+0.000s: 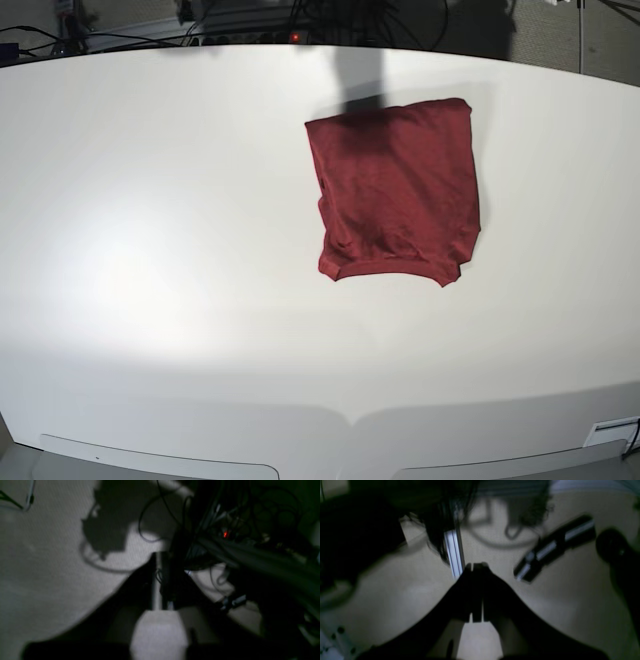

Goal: Fold the T-shirt properly

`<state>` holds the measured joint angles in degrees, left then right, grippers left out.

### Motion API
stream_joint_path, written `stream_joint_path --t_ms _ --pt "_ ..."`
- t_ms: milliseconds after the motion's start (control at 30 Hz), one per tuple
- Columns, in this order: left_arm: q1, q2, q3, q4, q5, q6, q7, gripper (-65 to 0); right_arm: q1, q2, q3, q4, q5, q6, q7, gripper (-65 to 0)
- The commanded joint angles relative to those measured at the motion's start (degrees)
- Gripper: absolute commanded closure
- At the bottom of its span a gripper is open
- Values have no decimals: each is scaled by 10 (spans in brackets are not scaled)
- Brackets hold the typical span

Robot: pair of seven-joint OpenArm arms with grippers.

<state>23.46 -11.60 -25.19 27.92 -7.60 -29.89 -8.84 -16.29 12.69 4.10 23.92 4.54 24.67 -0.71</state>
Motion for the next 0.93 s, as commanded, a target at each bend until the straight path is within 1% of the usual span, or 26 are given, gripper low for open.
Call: stream_joint_path --t_ms 0,67,133,200,267,333,400,533,633,767,900 --pt "1 2 -1 0 2 0 -5 -99 4 4 0 -2 3 4 7 0" --pt "-15 13 -1 -2 22 2 -8 -117 19 0 0 -2 6 4 9 0" --pt "-32 26 -1 -2 55 9 -15 -117 32 -7 0 -2 5 4 10 0" --pt "-48 42 -1 -2 71 41 -15 -117 42 -13 0 -2 1 3 10 0" --pt "-64 61 -1 -2 92 83 -3 -117 49 -17 0 -3 2 2 10 0" --pt "-79 75 -1 -3 108 122 38 -117 52 -17 0 -6 2 -1 6 0" --pt "-88 82 -1 -3 112 145 66 -116 52 -16 0 -10 2 -1 -2 0" --pt "-92 82 -2 -24 110 147 74 -116 52 -10 0 -12 2 -1 -21 0" --pt "-92 81 -2 -49 110 147 70 -116 52 -5 0 -12 2 -1 -21 0" --pt "-92 76 -2 -60 110 147 66 -116 52 -8 0 -12 2 0 -19 0" --pt "-96 76 -2 -60 106 147 42 -116 52 -8 0 -12 2 -1 -15 0"
